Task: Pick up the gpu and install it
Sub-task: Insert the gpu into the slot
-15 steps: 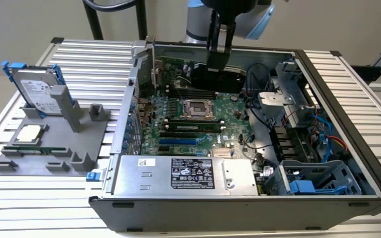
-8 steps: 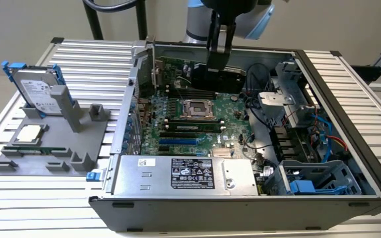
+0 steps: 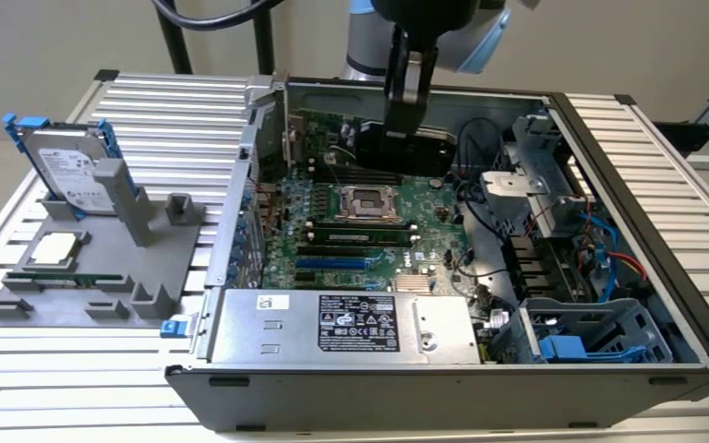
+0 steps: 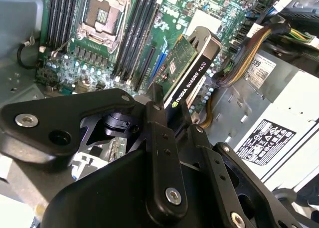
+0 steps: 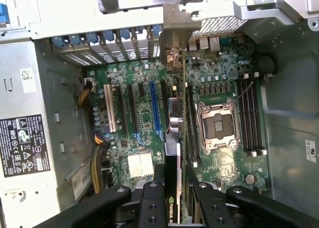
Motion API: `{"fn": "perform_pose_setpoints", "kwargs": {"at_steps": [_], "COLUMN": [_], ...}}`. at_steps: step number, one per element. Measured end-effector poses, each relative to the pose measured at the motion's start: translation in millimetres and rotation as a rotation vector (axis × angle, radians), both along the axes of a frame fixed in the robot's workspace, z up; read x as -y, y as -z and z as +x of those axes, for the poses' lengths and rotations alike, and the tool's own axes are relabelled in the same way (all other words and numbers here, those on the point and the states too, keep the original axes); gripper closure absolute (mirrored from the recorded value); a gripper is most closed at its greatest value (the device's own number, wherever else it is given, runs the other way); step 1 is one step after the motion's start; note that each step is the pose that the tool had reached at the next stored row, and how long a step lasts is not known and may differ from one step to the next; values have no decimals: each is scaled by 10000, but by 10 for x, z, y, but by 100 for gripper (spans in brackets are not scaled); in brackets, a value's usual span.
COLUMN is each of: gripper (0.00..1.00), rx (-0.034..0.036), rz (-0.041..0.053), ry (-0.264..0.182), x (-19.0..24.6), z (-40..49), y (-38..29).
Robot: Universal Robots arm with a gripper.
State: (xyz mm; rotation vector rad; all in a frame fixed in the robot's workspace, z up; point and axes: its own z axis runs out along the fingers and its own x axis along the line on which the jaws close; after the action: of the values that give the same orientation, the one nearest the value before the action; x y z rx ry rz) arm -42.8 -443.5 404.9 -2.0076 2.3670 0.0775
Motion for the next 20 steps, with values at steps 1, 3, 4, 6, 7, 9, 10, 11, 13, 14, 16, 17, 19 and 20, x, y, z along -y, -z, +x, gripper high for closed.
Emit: {"fn": "perform_pose_setpoints", "kwargs": {"at_steps": [1,3,4,6,7,9,10,11,13,14,16,17,19,20], "gripper": [100,100,100,100,100,100,100,100,100,100,100,100,100,100], "rx": [0,0,0,0,0,1,0,0,1,2,3,4,5,5], "rz": [0,0,1,0,0,1,0,0,0,0,0,1,0,0], "ry": [0,0,0,0,0,0,0,0,-1,0,0,0,0,1], "x": [0,0,0,0,0,0,0,0,0,0,0,0,0,0], "z": [0,0,0,0,0,0,0,0,0,0,0,0,0,0], "y": [7,19,26,38,44,56,61,67,79,84,96,103,113,119]}}
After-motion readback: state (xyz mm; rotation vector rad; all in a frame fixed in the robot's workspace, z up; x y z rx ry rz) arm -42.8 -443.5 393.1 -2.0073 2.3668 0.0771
